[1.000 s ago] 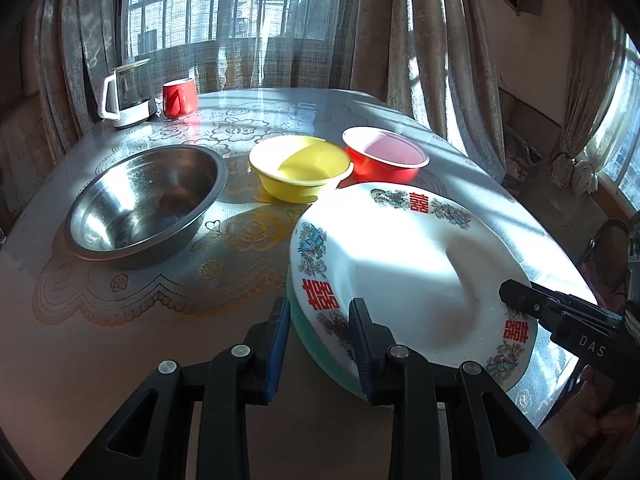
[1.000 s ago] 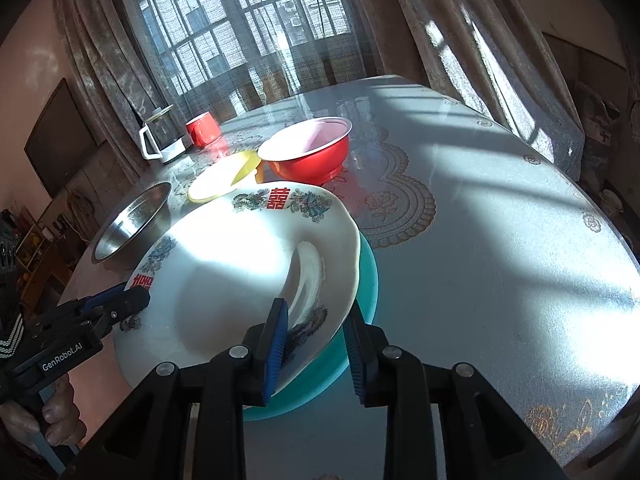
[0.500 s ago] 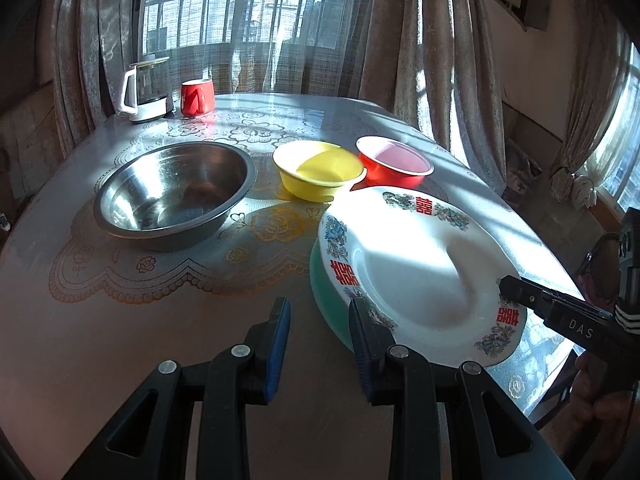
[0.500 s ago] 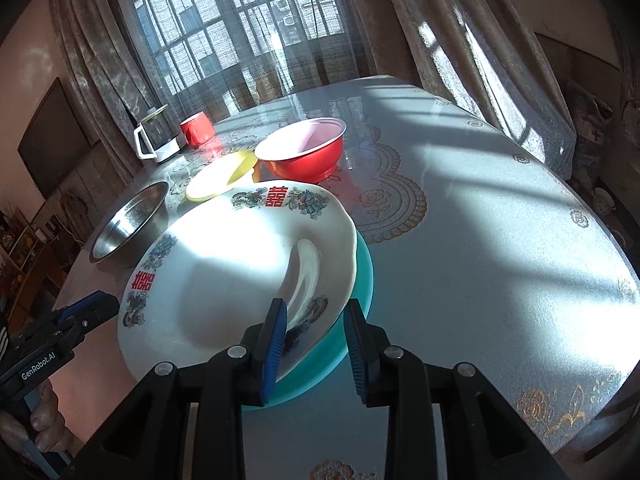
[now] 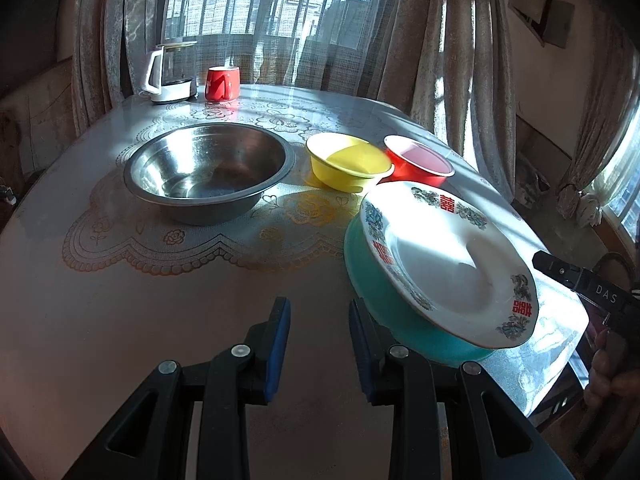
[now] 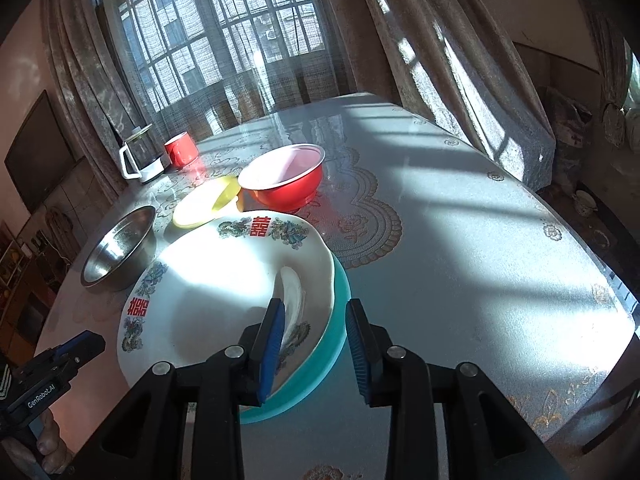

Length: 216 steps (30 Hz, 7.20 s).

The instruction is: Organize plates and bowls

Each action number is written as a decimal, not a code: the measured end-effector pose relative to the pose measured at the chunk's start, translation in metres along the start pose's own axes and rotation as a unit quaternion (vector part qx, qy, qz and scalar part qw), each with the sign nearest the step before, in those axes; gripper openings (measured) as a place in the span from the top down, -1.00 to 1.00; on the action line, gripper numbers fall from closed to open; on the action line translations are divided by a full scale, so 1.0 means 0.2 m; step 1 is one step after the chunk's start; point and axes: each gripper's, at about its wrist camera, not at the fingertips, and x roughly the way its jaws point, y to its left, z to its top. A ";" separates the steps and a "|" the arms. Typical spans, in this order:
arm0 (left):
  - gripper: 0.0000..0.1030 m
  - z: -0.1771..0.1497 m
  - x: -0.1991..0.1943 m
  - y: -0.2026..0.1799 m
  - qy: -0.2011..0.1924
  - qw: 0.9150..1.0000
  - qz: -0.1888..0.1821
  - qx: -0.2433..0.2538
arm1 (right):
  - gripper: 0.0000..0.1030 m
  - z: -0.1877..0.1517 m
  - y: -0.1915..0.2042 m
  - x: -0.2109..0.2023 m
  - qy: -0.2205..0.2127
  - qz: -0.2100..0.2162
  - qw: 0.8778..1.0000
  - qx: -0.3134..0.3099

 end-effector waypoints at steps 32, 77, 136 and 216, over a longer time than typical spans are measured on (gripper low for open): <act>0.14 -0.09 -0.08 0.66 0.020 0.984 0.110 -0.141 | 0.28 0.02 0.69 0.17 0.073 0.183 0.974 -0.110; 0.04 0.45 0.12 0.84 -0.031 0.983 0.028 -0.179 | 0.20 0.28 0.99 0.76 0.169 0.171 0.969 -0.051; 0.38 -0.16 -0.25 0.63 0.001 0.991 0.054 -0.124 | 0.50 -0.23 1.07 0.33 0.147 0.205 0.954 -0.164; 0.26 0.81 0.67 0.20 0.090 0.983 -0.068 -0.148 | 0.52 0.54 0.37 0.92 0.138 0.092 0.985 0.053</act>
